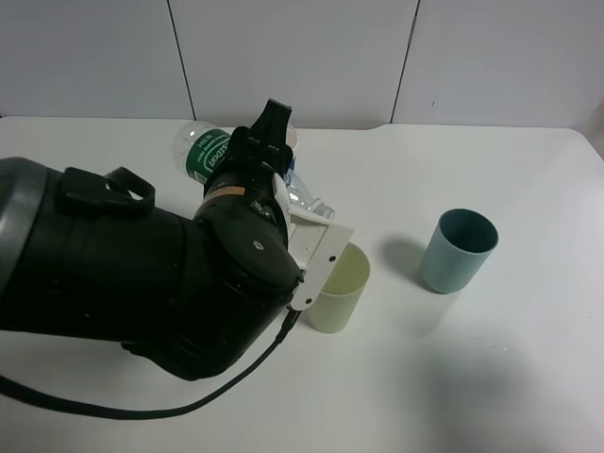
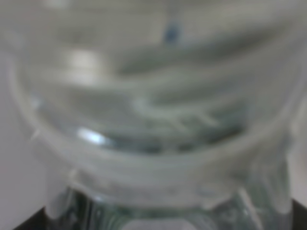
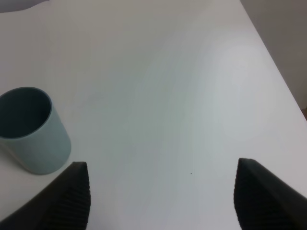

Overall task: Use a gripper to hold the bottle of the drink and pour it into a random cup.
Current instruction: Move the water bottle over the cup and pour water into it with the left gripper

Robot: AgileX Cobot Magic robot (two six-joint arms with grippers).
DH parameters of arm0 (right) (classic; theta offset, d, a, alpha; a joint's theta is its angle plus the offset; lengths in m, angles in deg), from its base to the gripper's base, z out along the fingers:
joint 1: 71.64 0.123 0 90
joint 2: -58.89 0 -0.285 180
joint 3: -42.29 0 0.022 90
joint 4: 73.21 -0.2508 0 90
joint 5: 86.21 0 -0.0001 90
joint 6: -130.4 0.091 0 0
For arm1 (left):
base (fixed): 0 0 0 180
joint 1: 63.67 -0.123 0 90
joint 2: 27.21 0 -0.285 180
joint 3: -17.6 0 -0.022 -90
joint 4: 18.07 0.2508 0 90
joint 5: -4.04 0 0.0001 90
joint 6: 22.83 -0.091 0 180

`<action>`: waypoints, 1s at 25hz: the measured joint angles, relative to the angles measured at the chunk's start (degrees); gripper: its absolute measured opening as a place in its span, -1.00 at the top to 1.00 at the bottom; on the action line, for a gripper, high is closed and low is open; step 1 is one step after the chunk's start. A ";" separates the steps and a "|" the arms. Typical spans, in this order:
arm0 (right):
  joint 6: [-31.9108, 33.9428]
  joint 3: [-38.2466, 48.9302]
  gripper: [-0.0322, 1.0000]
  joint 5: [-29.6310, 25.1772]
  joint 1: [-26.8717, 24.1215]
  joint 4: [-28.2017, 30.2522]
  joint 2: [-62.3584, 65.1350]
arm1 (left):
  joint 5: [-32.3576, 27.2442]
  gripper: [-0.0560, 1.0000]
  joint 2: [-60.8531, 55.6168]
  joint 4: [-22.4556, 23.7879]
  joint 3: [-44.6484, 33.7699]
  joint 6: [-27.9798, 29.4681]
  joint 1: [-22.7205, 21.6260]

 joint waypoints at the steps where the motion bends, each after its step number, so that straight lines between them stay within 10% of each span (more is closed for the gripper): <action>1: 0.00 0.00 -0.29 0.00 0.00 0.00 0.00 | 0.00 -0.15 0.00 -0.19 0.00 0.00 0.00; 25: 0.00 0.00 -0.29 0.00 0.00 0.00 0.00 | 0.00 -0.15 0.00 2.48 0.00 -0.19 0.00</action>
